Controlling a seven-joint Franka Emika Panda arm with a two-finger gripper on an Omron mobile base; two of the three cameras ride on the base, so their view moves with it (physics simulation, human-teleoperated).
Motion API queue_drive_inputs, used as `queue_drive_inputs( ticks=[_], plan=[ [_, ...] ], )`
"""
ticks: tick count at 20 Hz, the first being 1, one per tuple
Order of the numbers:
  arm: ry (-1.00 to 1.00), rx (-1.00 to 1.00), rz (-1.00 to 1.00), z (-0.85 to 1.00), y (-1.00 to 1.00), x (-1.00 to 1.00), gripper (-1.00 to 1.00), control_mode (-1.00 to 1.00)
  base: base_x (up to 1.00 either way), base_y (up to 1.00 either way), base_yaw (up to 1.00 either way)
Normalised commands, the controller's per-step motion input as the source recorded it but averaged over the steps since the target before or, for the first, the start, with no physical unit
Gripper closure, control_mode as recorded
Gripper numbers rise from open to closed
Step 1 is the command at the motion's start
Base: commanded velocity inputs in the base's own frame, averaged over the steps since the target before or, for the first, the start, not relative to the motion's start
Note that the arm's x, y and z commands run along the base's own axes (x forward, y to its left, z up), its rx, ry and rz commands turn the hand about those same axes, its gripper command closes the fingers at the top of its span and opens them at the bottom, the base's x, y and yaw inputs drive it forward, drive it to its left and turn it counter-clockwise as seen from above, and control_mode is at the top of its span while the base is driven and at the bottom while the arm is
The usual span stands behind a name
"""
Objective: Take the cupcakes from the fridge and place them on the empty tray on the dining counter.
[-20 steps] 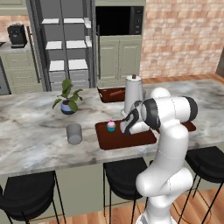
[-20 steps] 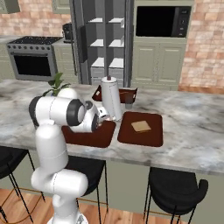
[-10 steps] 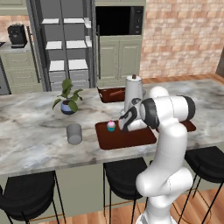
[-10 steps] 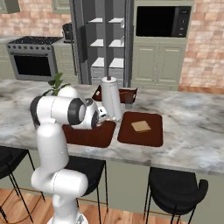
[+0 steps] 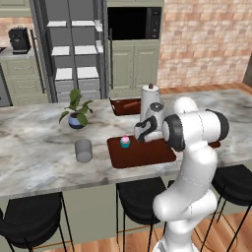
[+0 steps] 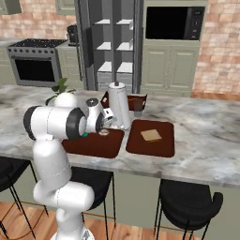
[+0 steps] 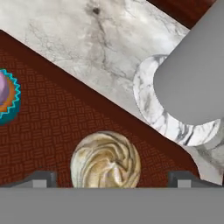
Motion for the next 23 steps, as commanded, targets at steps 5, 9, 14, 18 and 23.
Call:
queue_drive_inputs(
  ticks=[5,9,14,18,23],
  plan=[
    [-0.36,0.00,0.00,0.70,-0.25,-0.93,-1.00,-1.00,0.00,0.00,0.00],
    [-0.30,0.00,0.00,0.89,-0.29,-0.88,-1.00,-1.00,0.00,0.00,0.00],
    [-0.17,0.00,0.02,0.99,-0.14,-0.76,-1.00,-1.00,0.00,0.00,0.00],
    [-0.13,0.00,0.05,0.81,0.00,-0.68,-1.00,-1.00,0.00,0.00,0.00],
    [-0.18,0.00,0.02,0.85,0.00,-0.52,-1.00,-1.00,0.00,0.00,0.00]
  ],
)
